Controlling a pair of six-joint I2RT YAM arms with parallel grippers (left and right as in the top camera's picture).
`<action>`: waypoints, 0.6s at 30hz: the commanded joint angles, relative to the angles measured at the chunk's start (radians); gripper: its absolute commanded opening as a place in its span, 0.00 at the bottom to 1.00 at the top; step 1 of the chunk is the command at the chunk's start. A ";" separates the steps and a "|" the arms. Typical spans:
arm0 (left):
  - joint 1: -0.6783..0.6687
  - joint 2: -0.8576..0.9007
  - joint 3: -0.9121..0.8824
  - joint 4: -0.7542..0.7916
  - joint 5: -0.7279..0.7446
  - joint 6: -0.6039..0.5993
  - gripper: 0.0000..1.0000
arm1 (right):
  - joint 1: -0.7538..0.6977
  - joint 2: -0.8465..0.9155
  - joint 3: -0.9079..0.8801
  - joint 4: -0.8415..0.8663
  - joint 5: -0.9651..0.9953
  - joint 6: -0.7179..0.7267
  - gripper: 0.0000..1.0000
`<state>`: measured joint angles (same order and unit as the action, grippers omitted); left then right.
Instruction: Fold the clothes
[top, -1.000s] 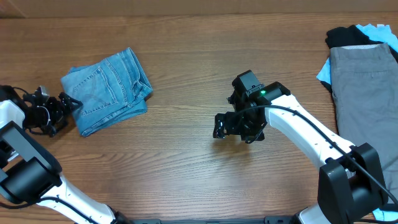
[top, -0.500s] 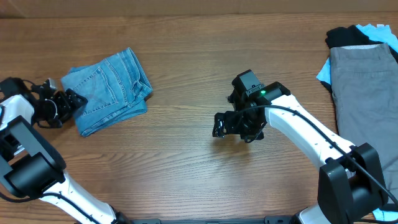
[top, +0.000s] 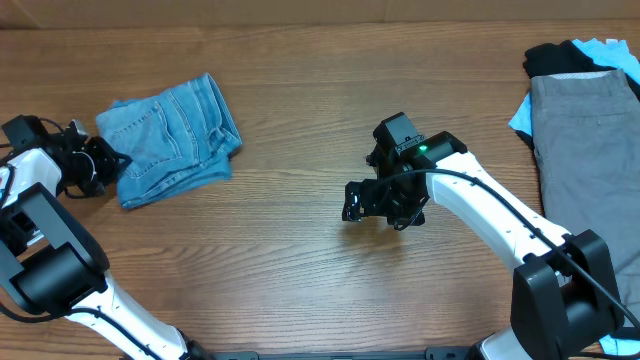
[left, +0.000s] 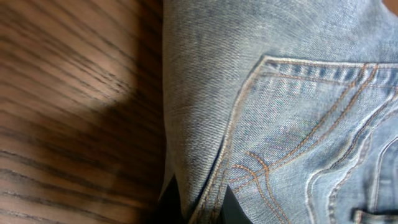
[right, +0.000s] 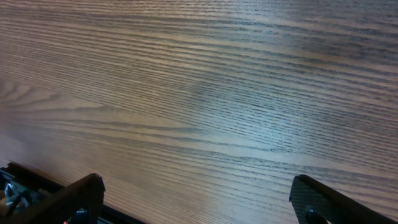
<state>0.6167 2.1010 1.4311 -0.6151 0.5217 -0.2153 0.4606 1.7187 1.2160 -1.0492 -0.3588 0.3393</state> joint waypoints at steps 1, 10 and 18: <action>0.014 0.019 -0.004 0.048 -0.031 -0.270 0.04 | 0.006 -0.004 -0.004 -0.009 -0.002 -0.006 1.00; 0.290 0.019 -0.003 -0.021 -0.084 -0.616 0.04 | 0.006 -0.004 -0.004 -0.011 -0.002 -0.007 1.00; 0.441 0.019 -0.003 -0.067 -0.030 -0.603 0.04 | 0.006 -0.004 -0.004 0.011 -0.002 -0.007 1.00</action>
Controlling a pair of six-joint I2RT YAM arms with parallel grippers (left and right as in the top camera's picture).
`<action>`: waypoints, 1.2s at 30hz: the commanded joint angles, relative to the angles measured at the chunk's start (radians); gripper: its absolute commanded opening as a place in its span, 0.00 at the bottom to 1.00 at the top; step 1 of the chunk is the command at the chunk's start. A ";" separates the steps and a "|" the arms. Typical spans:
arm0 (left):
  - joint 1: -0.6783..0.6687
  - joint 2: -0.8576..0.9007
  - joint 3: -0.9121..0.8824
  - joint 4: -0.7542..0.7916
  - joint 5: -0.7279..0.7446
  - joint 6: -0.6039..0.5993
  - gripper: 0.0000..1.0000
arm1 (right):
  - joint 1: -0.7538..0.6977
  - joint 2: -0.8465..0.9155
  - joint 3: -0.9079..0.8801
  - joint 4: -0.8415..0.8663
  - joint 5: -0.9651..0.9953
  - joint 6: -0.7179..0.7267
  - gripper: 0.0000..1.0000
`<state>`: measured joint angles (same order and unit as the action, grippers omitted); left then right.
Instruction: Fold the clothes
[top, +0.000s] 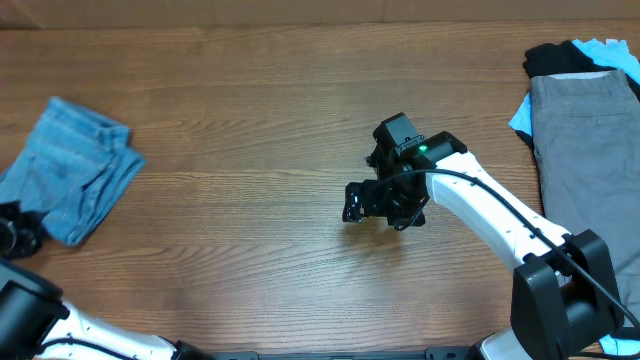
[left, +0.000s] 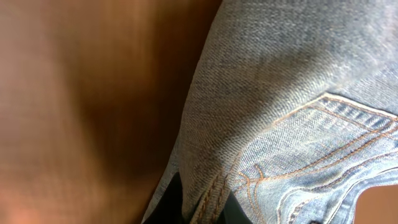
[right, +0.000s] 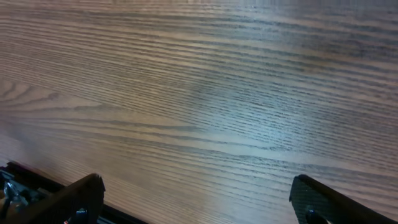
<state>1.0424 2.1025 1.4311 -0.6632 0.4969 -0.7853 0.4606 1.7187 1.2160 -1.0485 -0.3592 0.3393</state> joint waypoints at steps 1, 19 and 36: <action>0.014 0.018 -0.003 -0.029 0.017 -0.034 0.04 | 0.006 -0.004 -0.004 0.015 -0.002 -0.007 1.00; -0.364 0.018 -0.004 -0.134 0.024 -0.238 0.04 | 0.006 -0.004 -0.004 -0.012 -0.002 -0.006 1.00; -0.210 0.018 -0.004 0.014 -0.066 -0.451 0.04 | 0.006 -0.004 -0.004 -0.042 -0.002 -0.007 1.00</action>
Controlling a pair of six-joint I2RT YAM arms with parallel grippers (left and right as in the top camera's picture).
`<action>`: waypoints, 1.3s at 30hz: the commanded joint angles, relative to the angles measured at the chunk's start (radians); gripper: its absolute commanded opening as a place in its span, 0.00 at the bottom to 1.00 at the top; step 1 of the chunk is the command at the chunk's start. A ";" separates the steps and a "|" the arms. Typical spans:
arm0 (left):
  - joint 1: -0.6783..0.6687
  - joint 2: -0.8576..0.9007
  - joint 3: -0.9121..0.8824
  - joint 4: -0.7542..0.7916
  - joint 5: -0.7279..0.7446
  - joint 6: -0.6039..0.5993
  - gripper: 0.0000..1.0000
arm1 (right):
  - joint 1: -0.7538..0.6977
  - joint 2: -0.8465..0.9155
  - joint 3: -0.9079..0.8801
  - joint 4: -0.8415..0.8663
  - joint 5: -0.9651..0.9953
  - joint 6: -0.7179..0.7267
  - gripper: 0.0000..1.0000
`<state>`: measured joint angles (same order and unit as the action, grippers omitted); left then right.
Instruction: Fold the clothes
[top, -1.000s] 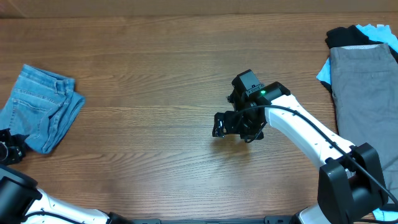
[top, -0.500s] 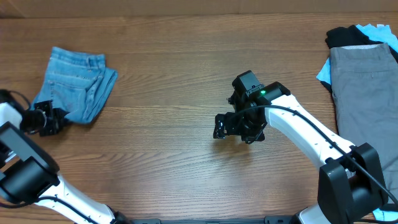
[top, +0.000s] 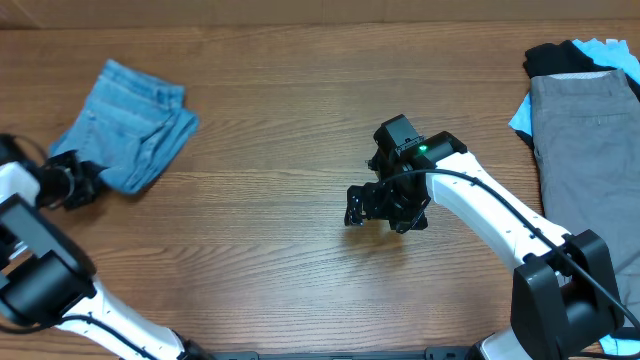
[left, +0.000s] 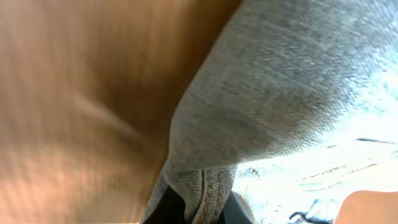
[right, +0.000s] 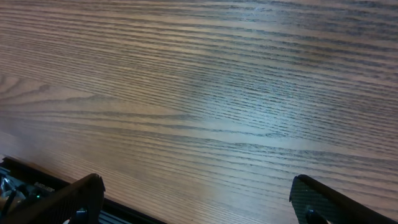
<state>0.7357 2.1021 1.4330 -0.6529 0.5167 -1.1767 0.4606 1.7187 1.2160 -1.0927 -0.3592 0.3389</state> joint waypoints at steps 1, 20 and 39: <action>0.129 0.018 -0.006 0.004 -0.106 -0.058 0.04 | 0.006 -0.004 -0.004 0.002 -0.002 -0.007 1.00; -0.035 0.018 -0.007 0.000 -0.183 -0.118 0.38 | 0.006 -0.004 -0.004 0.015 -0.002 -0.006 1.00; -0.135 0.019 -0.007 0.352 -0.397 0.381 0.19 | 0.006 -0.004 -0.004 -0.035 -0.002 -0.006 1.00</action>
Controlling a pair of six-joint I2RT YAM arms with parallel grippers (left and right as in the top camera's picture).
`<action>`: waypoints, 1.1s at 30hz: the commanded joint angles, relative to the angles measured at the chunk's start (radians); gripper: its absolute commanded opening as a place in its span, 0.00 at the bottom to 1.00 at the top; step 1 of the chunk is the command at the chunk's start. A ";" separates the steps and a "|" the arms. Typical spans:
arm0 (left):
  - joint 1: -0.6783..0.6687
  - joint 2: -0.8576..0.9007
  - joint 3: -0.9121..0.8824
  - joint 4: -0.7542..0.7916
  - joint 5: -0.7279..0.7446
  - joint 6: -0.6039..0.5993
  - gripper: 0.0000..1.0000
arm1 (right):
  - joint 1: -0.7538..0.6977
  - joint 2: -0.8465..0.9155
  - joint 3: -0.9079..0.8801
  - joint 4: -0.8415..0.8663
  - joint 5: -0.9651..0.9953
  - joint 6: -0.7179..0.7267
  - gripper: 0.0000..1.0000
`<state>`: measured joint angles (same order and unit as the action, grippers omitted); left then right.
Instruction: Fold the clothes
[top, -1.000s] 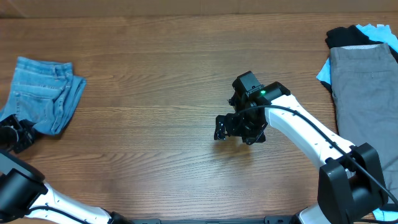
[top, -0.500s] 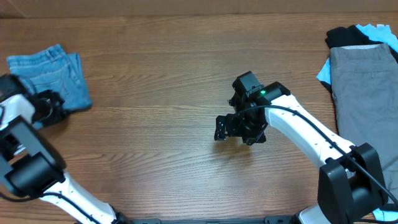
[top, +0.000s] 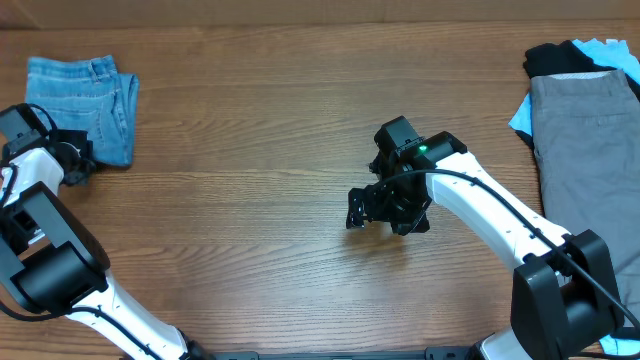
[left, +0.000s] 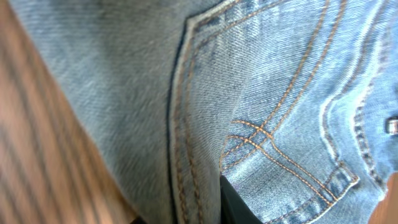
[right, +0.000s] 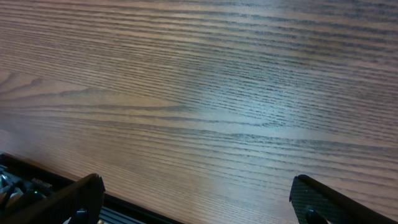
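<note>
Folded blue denim shorts (top: 82, 104) lie at the far left back of the wooden table (top: 260, 120). My left gripper (top: 78, 160) sits at their near edge, shut on a stitched seam of the denim (left: 199, 124), which fills the left wrist view. My right gripper (top: 385, 205) hovers over the middle of the table, open, its dark fingertips (right: 320, 198) wide apart over bare wood.
A pile of clothes lies at the right edge: grey trousers (top: 590, 150) on top, a black garment (top: 560, 58) and a light blue one (top: 605, 45) beneath at the back.
The denim shorts have moved from slanted near the left edge to squared up in the far left corner, still in my left gripper. The right arm has not moved.
The folded shorts lay left of centre with my left gripper shut on their edge. Then they were at the far left edge, later slanted a little further back, and now squared in the back left corner. The right gripper stayed open over the middle throughout.
</note>
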<state>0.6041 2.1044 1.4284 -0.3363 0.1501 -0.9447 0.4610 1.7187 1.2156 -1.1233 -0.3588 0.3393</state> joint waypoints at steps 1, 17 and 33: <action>-0.007 0.018 -0.002 0.040 -0.027 0.149 0.19 | 0.005 -0.004 -0.004 -0.005 -0.002 -0.007 1.00; -0.113 0.238 0.222 0.050 0.084 0.243 0.35 | 0.006 -0.004 -0.004 -0.071 -0.002 -0.006 1.00; -0.089 0.254 0.383 -0.021 0.079 0.325 0.86 | 0.005 -0.004 -0.004 -0.080 -0.002 -0.003 1.00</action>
<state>0.4980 2.3417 1.7756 -0.3641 0.2207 -0.6537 0.4606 1.7187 1.2152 -1.2041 -0.3592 0.3397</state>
